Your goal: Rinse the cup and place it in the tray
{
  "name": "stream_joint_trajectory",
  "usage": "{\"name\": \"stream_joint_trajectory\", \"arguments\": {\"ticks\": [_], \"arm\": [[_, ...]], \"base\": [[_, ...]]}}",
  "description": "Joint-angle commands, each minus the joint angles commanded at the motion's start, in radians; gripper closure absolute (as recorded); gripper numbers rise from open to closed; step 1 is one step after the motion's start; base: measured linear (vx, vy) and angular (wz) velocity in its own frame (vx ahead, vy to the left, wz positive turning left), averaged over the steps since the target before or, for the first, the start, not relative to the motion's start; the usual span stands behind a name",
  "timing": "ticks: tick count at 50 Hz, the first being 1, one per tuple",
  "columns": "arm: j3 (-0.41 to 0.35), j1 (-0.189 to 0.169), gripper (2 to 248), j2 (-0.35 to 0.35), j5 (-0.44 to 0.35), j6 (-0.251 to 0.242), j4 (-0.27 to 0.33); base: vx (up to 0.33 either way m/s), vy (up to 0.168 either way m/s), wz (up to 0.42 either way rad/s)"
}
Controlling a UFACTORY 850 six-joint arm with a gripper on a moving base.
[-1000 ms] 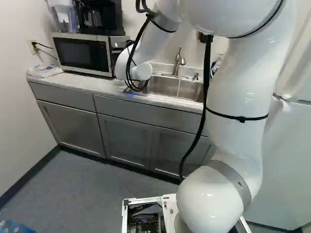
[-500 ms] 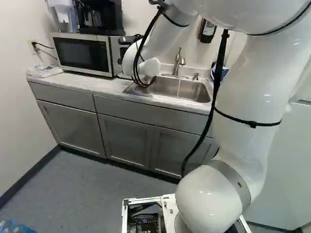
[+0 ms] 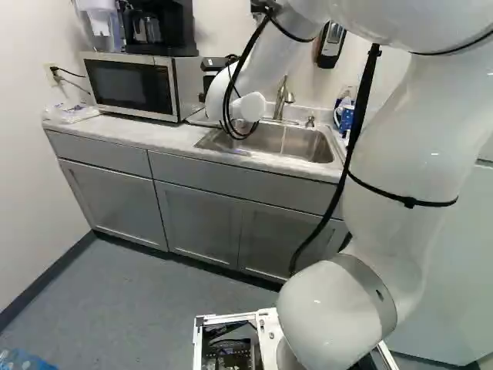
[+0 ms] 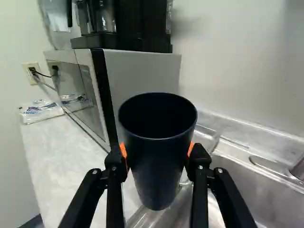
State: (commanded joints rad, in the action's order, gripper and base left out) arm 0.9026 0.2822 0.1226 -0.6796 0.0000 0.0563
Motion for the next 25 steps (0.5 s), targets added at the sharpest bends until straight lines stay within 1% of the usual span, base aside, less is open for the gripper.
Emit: {"name": "stream_joint_trajectory", "arguments": {"ticks": [25], "arm": [[-0.037, -0.068, 124, -0.035, 0.000, 0.000, 0.000]], "base": [[0.000, 0.000, 0.000]]}}
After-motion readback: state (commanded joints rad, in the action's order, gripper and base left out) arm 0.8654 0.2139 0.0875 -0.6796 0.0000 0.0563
